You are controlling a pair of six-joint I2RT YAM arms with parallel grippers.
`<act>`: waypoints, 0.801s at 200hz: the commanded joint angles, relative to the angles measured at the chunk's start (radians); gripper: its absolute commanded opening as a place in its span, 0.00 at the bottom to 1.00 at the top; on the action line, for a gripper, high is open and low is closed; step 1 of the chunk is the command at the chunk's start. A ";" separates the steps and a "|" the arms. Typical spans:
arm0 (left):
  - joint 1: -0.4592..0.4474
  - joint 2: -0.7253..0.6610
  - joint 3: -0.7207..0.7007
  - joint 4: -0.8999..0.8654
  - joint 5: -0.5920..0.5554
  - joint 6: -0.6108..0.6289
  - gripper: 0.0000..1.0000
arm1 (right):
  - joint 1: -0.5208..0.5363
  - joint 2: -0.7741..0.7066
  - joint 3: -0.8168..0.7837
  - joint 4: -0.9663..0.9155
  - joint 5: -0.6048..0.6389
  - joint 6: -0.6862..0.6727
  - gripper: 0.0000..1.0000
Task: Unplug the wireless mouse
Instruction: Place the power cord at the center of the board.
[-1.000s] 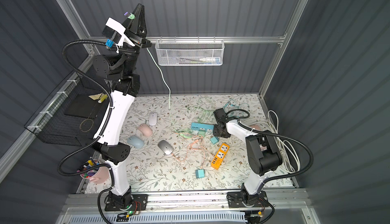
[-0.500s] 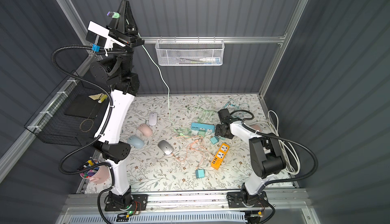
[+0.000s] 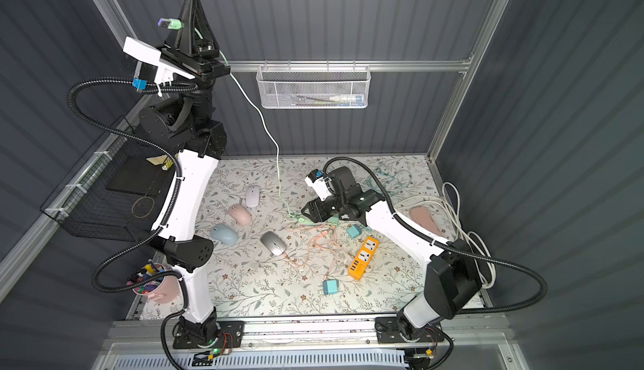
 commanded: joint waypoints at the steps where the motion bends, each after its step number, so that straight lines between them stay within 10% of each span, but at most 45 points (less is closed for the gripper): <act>1: 0.006 -0.049 0.011 0.039 0.009 -0.017 0.00 | 0.022 0.068 0.059 -0.064 -0.053 -0.091 0.63; 78: 0.006 -0.101 -0.014 0.016 0.039 0.035 0.00 | 0.066 0.383 0.280 -0.125 0.001 -0.125 0.67; 115: 0.006 -0.144 -0.085 0.026 0.050 0.065 0.00 | 0.057 0.475 0.412 -0.108 0.023 -0.065 0.24; 160: 0.006 -0.277 -0.395 0.062 0.010 0.178 0.00 | 0.044 0.411 0.577 -0.165 0.240 -0.009 0.00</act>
